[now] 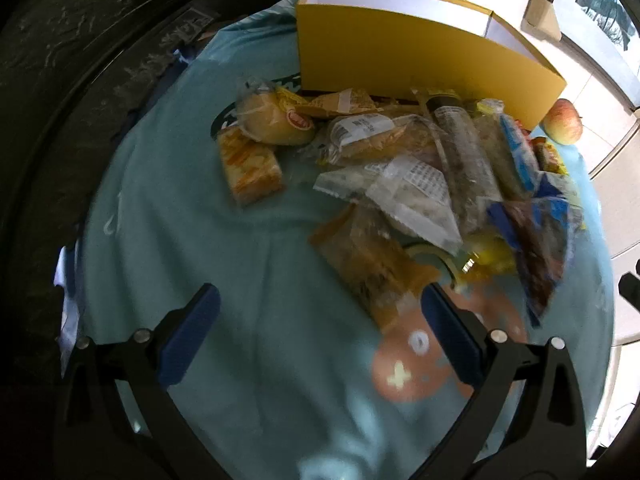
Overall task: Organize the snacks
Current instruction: 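Grasp a brown paper snack bag with left tool while right tool grasps green pack, then carry both held packs into the yellow box and open both tools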
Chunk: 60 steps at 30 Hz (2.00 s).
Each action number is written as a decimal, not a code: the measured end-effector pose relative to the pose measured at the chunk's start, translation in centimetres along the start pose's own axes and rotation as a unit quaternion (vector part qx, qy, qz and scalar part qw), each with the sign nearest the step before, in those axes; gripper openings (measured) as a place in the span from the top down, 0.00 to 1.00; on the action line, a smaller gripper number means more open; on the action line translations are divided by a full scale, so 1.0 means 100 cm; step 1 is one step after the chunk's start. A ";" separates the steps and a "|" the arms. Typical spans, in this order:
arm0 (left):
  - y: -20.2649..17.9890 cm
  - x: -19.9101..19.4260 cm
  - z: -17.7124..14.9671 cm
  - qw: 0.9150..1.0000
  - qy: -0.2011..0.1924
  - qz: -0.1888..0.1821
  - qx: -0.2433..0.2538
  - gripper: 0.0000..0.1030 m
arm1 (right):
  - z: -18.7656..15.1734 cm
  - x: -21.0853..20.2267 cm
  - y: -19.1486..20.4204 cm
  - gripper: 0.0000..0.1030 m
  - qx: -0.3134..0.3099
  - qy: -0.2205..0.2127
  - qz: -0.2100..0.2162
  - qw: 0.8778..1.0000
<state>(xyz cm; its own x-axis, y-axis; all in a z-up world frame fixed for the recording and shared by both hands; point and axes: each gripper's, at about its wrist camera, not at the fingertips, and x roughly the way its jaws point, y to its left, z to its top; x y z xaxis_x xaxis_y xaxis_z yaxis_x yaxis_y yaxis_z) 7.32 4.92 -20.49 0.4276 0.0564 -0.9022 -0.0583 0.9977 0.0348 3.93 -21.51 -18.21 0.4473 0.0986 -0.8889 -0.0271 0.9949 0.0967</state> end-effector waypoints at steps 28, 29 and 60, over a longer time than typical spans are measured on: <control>-0.032 0.051 -0.001 0.995 -0.025 -0.019 0.093 0.53 | 0.059 0.093 -0.001 0.63 -0.004 0.051 0.027 0.998; -0.028 0.048 -0.002 0.996 -0.024 -0.029 0.086 0.56 | 0.056 0.088 -0.003 0.65 -0.004 0.046 0.033 0.998; 0.007 0.026 -0.045 0.996 -0.031 -0.027 0.076 0.11 | 0.016 -0.008 -0.009 0.66 0.005 -0.006 0.089 0.996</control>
<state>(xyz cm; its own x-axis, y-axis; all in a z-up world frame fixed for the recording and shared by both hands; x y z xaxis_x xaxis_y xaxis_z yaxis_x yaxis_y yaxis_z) 4.33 5.61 -24.77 0.4811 0.0010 -0.8766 0.1004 0.9934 0.0562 5.03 -22.52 -16.90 0.4475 0.2734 -0.8515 -0.0989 0.9614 0.2568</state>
